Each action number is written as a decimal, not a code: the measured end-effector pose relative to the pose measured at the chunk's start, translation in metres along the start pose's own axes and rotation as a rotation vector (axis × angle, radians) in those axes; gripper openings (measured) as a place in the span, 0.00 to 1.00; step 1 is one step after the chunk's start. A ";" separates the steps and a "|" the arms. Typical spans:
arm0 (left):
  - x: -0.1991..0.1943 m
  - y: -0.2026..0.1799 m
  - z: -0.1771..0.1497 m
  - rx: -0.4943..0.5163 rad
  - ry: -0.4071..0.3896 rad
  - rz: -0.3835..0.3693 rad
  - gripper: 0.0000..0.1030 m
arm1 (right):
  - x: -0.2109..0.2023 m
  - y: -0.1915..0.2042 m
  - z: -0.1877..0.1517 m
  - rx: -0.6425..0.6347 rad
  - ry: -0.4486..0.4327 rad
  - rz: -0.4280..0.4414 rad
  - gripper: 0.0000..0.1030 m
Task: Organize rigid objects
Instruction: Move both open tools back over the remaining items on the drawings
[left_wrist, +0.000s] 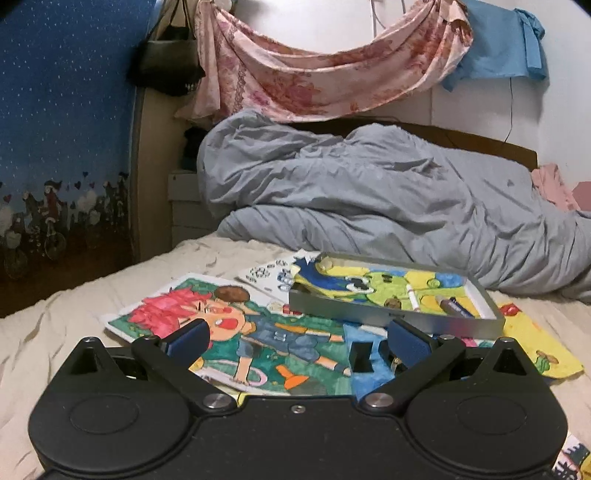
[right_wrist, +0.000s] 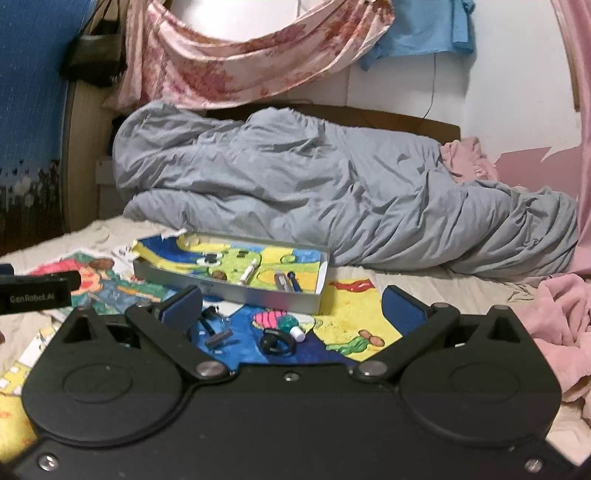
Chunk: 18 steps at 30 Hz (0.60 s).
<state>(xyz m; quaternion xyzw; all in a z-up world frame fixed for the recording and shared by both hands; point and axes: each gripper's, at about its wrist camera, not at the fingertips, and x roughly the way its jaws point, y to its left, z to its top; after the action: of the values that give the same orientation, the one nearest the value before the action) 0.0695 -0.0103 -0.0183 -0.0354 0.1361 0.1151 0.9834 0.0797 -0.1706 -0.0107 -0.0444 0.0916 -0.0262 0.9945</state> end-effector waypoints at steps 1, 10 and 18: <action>0.002 0.001 -0.002 0.001 0.002 0.004 0.99 | 0.004 0.001 0.000 -0.007 0.009 0.001 1.00; 0.001 0.004 -0.004 -0.009 -0.006 -0.018 0.99 | 0.023 0.000 0.002 -0.009 0.047 0.003 1.00; -0.002 -0.011 -0.009 0.056 -0.003 -0.058 0.99 | 0.028 0.004 -0.006 -0.022 0.086 -0.012 1.00</action>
<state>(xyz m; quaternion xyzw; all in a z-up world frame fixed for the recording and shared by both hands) 0.0682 -0.0221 -0.0257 -0.0115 0.1370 0.0829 0.9870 0.1068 -0.1684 -0.0217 -0.0548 0.1343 -0.0331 0.9889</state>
